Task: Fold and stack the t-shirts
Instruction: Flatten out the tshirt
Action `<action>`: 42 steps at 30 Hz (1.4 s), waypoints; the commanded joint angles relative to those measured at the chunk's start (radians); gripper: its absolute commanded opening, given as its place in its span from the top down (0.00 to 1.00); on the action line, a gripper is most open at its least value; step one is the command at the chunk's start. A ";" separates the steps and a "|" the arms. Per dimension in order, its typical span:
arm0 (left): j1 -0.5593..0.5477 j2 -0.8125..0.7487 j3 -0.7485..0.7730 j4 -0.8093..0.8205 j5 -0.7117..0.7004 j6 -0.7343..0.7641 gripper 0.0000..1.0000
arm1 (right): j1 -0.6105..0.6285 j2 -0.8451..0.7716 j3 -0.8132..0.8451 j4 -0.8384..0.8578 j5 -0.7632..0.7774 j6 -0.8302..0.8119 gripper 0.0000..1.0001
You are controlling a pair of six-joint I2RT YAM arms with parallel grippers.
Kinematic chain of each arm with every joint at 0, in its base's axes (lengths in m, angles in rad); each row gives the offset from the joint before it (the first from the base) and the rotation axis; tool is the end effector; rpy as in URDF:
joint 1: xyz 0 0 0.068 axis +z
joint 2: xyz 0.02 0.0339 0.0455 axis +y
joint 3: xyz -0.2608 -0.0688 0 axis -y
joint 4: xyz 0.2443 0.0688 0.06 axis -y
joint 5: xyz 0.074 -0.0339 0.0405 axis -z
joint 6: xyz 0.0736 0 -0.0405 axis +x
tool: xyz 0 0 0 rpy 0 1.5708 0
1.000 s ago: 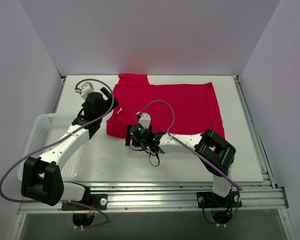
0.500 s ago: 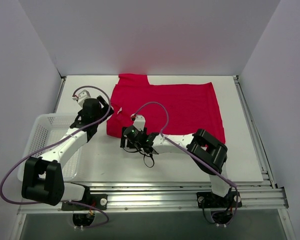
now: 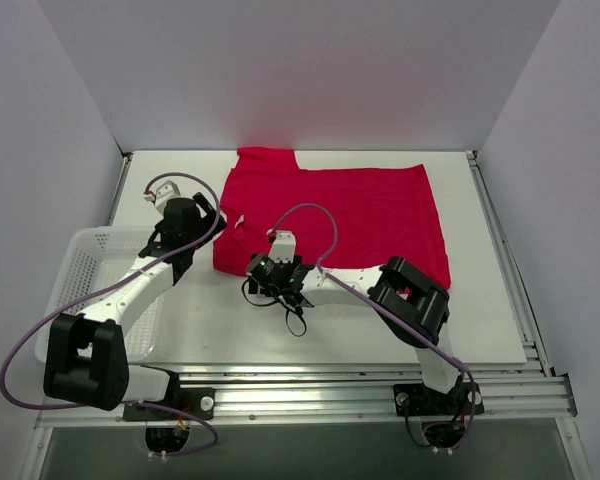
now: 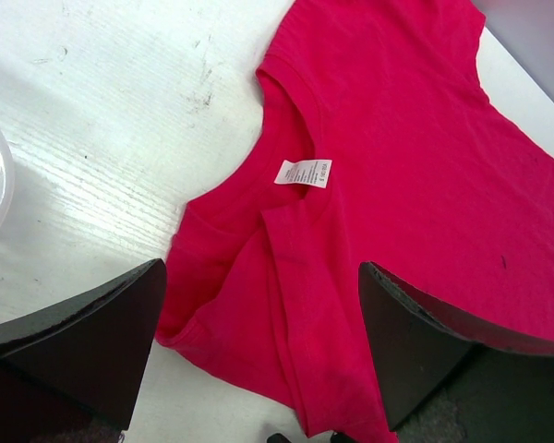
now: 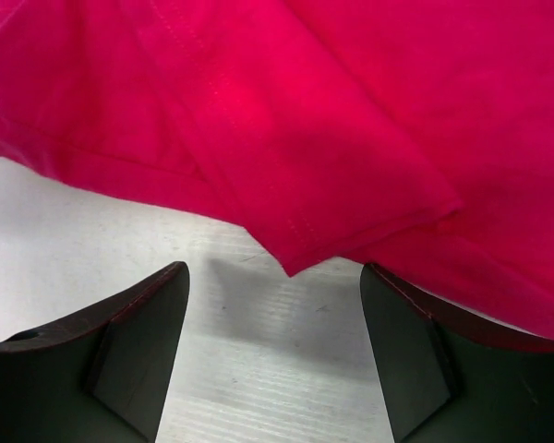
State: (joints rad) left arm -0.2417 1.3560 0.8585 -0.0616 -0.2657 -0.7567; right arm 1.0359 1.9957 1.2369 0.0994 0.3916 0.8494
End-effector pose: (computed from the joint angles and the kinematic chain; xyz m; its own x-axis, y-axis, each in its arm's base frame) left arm 0.3257 -0.0604 0.2275 -0.3846 -0.5874 -0.7120 -0.3428 0.8071 -0.4807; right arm 0.2578 0.3800 0.1395 -0.6879 0.2006 -0.6976 -0.1891 0.8783 0.4390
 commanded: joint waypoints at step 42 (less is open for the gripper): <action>0.013 0.080 -0.012 0.123 0.043 0.014 0.06 | -0.002 0.061 0.150 -0.167 0.124 -0.016 1.00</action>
State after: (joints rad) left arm -0.2344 1.4479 0.8494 0.0116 -0.2298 -0.7540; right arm 1.0351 2.0743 1.3521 -0.0120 0.4599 0.8360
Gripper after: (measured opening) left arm 0.940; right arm 0.022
